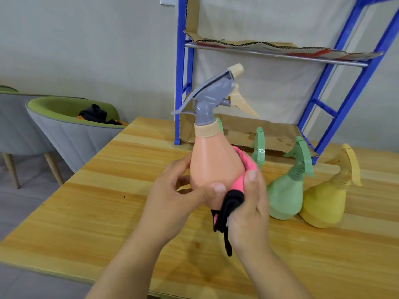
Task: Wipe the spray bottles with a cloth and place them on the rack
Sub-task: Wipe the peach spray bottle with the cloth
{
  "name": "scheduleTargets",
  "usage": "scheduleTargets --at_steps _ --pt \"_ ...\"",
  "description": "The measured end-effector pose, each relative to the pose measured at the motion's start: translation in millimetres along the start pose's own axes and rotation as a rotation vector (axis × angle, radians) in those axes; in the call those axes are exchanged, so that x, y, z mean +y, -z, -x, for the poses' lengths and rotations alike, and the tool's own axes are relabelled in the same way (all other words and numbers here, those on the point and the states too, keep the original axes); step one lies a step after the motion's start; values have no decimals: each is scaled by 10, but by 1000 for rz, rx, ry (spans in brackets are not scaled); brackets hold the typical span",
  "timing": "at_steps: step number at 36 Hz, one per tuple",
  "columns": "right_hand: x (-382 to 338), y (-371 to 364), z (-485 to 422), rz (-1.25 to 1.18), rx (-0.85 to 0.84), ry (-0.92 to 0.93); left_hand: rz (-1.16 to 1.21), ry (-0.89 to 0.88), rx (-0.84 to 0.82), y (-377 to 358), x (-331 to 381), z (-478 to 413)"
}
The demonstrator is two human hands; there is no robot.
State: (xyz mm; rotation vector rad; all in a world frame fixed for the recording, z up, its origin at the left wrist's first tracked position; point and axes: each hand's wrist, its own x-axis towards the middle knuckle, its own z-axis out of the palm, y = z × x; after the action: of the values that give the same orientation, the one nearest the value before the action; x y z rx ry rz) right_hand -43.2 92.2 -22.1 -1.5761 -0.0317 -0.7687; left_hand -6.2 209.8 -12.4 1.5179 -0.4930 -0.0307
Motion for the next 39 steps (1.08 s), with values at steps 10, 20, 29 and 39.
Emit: scheduleTargets --at_steps 10,20,29,39 --pt "-25 160 -160 -267 -93 -267 243 11 -2 39 43 -15" --pt "2 39 -22 -27 1 -39 125 22 3 1 5 -14" --pt "2 136 -152 -177 -20 -288 197 66 -23 25 -21 -40" --pt "13 104 -95 -106 -18 -186 60 34 0 21 -2 -81"
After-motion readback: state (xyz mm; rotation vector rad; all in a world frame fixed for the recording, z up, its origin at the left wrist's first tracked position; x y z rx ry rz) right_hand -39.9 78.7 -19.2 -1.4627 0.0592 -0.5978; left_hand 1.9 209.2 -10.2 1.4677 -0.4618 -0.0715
